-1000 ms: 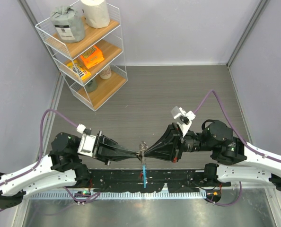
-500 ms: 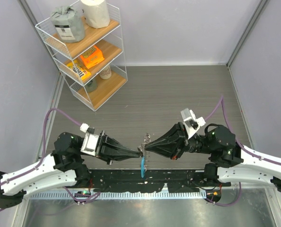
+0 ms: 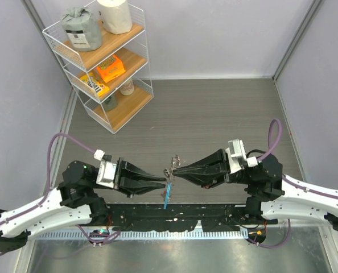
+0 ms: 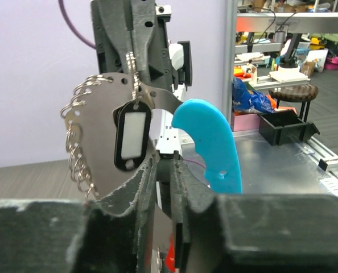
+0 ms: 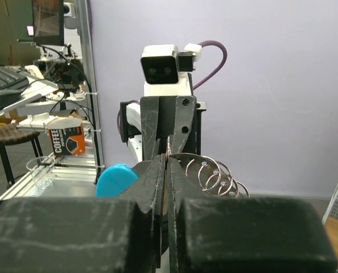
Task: Put the keys on the keyring
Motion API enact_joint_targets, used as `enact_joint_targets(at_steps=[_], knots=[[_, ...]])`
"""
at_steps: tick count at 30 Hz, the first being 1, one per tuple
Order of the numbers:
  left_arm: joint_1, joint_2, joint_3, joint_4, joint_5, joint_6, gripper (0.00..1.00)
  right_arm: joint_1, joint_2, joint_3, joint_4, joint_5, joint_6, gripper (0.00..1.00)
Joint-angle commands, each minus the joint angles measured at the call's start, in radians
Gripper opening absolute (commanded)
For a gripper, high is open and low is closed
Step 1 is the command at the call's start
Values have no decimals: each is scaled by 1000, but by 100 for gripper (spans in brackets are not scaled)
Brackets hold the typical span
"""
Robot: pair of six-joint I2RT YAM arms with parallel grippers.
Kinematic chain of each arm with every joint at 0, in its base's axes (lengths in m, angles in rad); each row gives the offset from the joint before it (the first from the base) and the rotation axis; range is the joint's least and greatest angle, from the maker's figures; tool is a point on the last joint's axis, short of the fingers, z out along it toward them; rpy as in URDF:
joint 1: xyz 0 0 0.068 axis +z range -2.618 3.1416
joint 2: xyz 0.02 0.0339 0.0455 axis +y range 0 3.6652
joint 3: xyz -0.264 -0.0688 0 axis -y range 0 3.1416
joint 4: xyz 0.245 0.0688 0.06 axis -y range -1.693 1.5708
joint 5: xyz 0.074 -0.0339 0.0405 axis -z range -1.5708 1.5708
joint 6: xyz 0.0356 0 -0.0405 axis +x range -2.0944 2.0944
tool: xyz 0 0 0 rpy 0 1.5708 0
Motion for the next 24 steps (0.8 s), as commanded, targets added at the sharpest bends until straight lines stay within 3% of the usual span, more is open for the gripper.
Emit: enact_joint_targets(at_steps=[1, 5, 10, 14, 24], knots=[[-4, -59, 67, -115, -77, 47, 27, -1, -36, 41, -1, -49, -111, 6], [-2, -92, 136, -221, -94, 59, 42, -1, -56, 76, -143, -67, -161, 6], [-4, -86, 213, -286, -71, 75, 48, -2, -38, 174, -319, -87, -120, 6], [-4, -50, 243, -277, -37, 69, 51, -1, -48, 162, -280, -89, -34, 6], [-2, 43, 294, -194, 12, 4, 52, -1, -53, 119, -217, -84, -31, 6]])
